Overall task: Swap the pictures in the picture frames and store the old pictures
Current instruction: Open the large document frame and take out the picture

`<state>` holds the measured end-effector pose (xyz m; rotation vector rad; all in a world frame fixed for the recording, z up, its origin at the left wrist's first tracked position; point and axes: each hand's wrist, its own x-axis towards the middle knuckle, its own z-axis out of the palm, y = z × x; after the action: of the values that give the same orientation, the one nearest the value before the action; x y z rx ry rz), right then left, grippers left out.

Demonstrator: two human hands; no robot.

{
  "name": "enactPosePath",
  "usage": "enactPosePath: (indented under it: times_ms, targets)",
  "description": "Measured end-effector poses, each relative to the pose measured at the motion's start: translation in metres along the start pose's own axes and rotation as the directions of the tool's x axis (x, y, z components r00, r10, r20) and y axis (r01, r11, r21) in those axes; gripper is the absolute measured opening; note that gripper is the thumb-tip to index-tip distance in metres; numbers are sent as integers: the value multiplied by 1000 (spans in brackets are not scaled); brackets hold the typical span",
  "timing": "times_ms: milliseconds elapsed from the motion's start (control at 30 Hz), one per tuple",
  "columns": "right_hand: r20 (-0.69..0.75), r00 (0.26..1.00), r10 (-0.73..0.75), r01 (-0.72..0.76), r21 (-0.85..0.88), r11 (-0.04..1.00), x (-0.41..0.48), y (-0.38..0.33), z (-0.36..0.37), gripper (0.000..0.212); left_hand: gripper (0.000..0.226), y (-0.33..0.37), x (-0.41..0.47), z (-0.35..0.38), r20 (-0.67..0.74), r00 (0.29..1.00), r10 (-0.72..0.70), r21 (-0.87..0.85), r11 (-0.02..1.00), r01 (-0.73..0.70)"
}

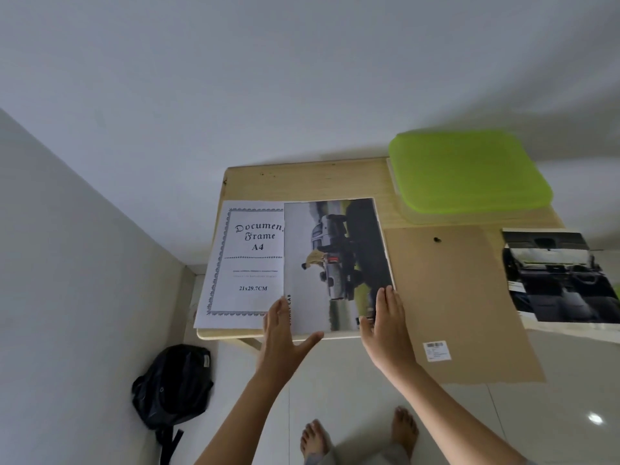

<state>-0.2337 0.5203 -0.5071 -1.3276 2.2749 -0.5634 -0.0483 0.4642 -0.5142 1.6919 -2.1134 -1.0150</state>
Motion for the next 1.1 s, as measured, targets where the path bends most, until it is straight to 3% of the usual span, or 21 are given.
enactPosePath:
  times_ms: [300, 933, 1100]
  targets:
    - [-63, 995, 77, -82, -79, 993, -4, -19, 20, 70, 101, -6, 2, 0, 4, 998, 58, -11, 998, -58]
    - [-213, 971, 107, -71, 169, 983, -2, -22, 15, 66, 98, -1, 1, -1, 13, 998, 54, -8, 998, -54]
    - [-218, 966, 139, -67, 305, 950, 1, -30, 7, 63, 98, -2, 1, -1, 13, 998, 54, -3, 999, -54]
